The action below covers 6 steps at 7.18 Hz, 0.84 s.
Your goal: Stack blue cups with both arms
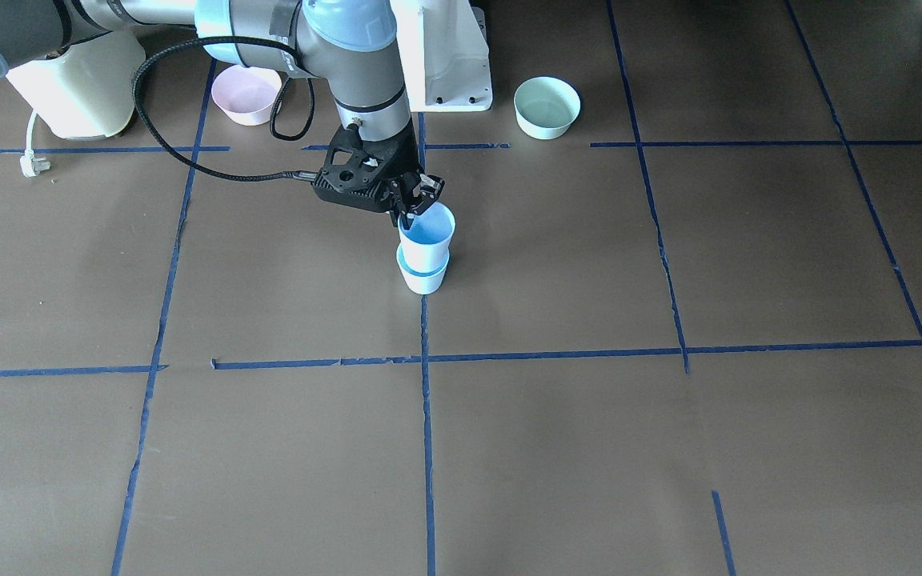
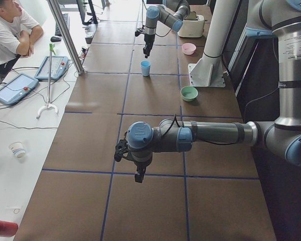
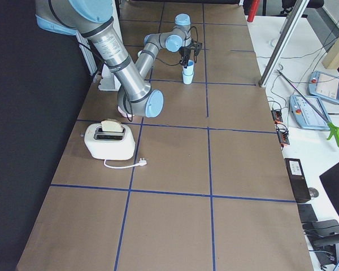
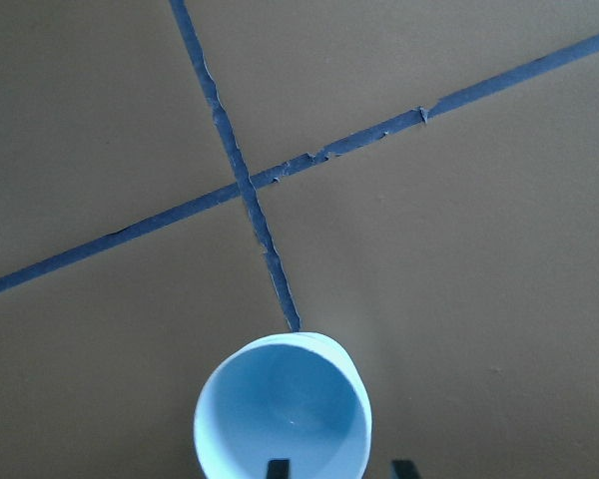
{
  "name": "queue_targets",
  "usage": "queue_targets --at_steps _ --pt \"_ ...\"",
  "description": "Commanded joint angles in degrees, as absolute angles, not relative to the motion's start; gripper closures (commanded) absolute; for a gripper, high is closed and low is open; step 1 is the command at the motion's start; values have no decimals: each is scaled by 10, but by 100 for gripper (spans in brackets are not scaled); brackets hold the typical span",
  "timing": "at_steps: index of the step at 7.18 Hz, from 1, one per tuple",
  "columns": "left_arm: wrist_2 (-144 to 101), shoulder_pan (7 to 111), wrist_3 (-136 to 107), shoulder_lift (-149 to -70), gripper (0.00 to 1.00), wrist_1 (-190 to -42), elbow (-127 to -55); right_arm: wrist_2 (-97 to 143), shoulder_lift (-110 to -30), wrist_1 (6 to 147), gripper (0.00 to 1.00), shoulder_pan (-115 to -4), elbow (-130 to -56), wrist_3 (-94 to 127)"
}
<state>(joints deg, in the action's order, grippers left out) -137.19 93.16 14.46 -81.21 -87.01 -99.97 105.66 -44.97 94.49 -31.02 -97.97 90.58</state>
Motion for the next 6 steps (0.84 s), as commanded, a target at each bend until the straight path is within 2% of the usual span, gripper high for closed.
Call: queue_targets --at_steps 1,3,4,6 --pt "-1372 932 144 -812 0 -870 -999 1055 -450 944 0 -311 -980 904" --pt "-1369 931 149 -812 0 -870 -996 1116 -468 947 0 -359 -983 844" --pt "-1369 932 147 -812 0 -869 -977 1171 -503 947 0 -406 -992 780" --pt "-1357 930 148 -818 0 -869 -953 1255 -619 947 0 -530 -994 504"
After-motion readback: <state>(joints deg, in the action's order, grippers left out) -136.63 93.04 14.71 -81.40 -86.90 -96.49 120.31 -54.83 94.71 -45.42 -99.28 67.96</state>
